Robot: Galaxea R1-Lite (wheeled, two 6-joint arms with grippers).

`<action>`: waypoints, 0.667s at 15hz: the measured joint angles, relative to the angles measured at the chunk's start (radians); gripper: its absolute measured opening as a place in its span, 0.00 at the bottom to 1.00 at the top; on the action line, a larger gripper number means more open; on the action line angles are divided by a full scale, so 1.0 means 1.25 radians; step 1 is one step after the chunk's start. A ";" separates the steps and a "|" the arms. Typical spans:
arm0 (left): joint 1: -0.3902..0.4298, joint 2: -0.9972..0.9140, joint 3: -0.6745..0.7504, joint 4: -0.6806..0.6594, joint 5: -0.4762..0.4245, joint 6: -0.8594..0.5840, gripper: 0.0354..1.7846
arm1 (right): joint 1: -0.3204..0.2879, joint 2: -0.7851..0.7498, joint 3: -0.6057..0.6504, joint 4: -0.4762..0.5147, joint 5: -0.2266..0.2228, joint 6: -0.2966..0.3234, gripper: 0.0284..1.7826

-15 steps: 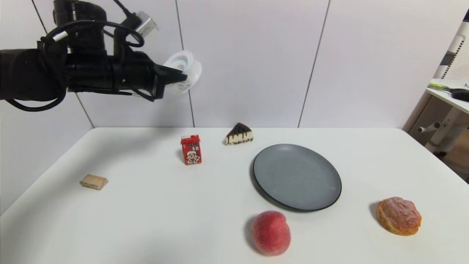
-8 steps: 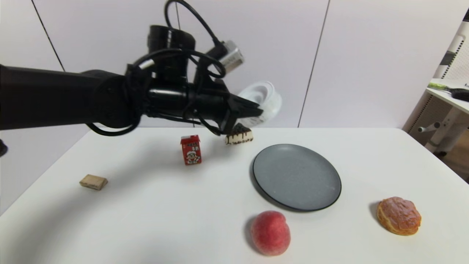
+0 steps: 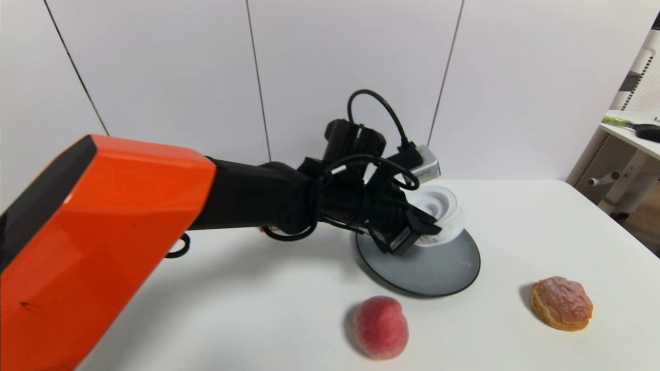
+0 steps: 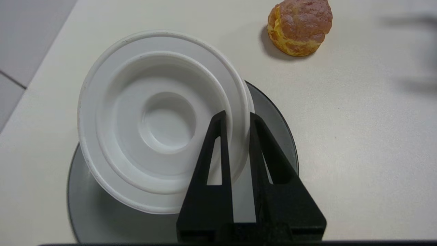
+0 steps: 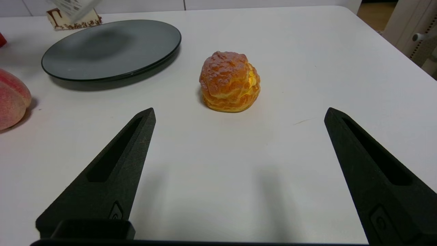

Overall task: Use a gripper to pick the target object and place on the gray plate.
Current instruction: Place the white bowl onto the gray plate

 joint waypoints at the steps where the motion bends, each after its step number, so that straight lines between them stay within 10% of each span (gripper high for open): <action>1: -0.007 0.021 -0.011 0.001 0.001 0.000 0.11 | 0.000 0.000 0.000 0.000 0.000 0.000 0.96; 4: -0.017 0.063 -0.023 -0.001 0.001 -0.001 0.11 | 0.000 0.000 0.000 0.000 0.000 0.000 0.96; 10: -0.020 0.082 -0.041 -0.001 0.005 -0.001 0.56 | 0.000 0.000 0.000 0.000 0.000 0.000 0.96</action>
